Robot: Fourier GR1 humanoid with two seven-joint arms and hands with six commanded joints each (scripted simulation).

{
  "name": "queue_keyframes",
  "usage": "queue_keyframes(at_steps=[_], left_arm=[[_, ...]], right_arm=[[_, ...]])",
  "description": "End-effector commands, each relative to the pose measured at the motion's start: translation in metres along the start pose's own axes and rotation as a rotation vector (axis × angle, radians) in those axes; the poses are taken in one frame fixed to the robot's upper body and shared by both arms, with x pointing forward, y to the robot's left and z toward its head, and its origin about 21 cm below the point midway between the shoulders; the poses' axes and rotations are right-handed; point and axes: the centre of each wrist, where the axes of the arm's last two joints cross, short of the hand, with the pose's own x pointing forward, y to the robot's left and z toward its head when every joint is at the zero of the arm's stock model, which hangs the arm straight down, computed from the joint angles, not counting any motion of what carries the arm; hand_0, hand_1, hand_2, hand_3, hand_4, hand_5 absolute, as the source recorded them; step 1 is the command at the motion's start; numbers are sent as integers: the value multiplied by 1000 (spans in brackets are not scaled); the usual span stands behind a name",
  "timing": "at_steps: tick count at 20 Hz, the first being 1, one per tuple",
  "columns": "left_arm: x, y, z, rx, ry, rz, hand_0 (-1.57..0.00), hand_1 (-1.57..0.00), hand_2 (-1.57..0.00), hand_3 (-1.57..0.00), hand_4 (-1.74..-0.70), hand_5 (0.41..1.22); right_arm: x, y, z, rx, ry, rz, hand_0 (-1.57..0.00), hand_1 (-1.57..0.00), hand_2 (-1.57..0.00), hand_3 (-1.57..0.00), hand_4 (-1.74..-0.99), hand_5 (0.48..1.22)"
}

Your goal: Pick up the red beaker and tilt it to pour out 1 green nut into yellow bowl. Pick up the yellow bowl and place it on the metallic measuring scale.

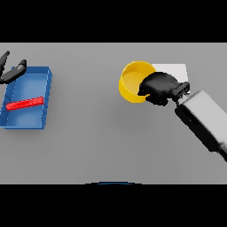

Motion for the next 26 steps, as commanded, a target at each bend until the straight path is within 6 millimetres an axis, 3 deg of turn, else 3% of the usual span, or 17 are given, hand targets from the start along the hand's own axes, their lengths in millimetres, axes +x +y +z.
queue_keyframes(at_steps=[1,5,9,15,24,26], left_arm=[[3,5,2,6,12,3,1,1,1,1,-826,723],[0,-1,3,-2,30,12,1,1,1,1,-840,737],[2,6,6,12,40,11,1,1,1,1,-852,758],[2,3,12,10,64,17,1,1,1,1,-865,779],[8,3,3,14,86,-3,1,1,1,1,-851,802],[4,3,5,6,76,-2,1,1,1,1,-847,796]], right_arm=[[-9,-4,4,-23,21,6,-1550,-1570,-1504,-1174,-1741,1220],[-39,-6,7,-90,109,-9,-1562,-1570,-1538,-1151,-1741,1221],[-72,-6,9,-121,185,-27,-1567,-1571,-1556,-1155,-1741,1221],[-101,13,3,-113,274,-91,-1570,-1571,-1500,-1181,-1741,1221],[-114,44,-8,-82,311,-156,-1571,-1571,-1380,-1392,-1741,1221],[-118,42,-8,-72,324,-164,-1571,-1571,-1380,-1417,-1741,1221]])
